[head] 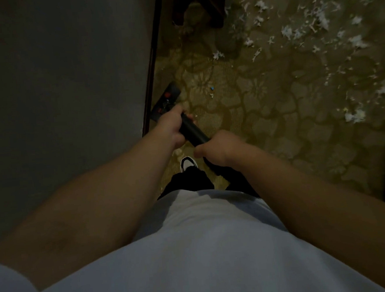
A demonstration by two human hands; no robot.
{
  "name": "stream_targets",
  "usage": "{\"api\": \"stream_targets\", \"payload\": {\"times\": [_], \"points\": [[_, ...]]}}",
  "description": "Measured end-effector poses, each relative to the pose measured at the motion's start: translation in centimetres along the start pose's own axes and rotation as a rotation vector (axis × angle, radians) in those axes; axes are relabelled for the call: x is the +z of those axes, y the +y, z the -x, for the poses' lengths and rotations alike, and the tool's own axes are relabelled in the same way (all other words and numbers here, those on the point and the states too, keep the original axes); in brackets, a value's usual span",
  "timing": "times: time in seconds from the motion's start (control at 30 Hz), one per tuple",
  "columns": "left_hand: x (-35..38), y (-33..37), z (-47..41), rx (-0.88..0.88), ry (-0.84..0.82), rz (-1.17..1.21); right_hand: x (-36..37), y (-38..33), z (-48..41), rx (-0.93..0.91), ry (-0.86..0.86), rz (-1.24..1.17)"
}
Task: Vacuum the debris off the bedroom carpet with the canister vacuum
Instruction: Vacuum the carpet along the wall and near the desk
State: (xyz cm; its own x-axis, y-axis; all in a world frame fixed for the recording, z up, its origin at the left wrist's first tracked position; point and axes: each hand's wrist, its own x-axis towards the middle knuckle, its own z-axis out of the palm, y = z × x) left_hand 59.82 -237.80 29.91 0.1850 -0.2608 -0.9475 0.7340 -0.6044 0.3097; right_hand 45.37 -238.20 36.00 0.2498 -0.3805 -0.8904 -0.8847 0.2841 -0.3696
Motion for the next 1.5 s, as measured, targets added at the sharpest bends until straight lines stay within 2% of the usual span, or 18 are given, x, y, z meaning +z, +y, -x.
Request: {"api": "stream_targets", "payload": {"times": [0.23,0.57,0.8,1.07,1.27,1.5], "points": [[0.0,-1.7,0.3,0.007,0.030,-0.031,0.2,1.6,0.3,0.026,-0.033,-0.046],[3.3,-10.8,3.0,0.042,0.117,0.166,-3.1,10.0,3.0,-0.039,-0.153,0.034],[11.4,-21.7,4.8,0.008,0.187,0.103,-8.9,21.4,7.3,-0.049,-0.181,0.153],[23.4,-29.1,6.9,-0.064,0.027,-0.066,-15.2,33.0,11.6,0.065,-0.075,-0.078],[28.2,-30.4,8.7,-0.080,-0.080,-0.061,-17.9,36.4,13.5,0.077,0.009,-0.106],[29.3,-26.9,8.4,-0.030,-0.087,-0.058,-19.4,34.0,13.0,0.035,0.074,-0.085]]}}
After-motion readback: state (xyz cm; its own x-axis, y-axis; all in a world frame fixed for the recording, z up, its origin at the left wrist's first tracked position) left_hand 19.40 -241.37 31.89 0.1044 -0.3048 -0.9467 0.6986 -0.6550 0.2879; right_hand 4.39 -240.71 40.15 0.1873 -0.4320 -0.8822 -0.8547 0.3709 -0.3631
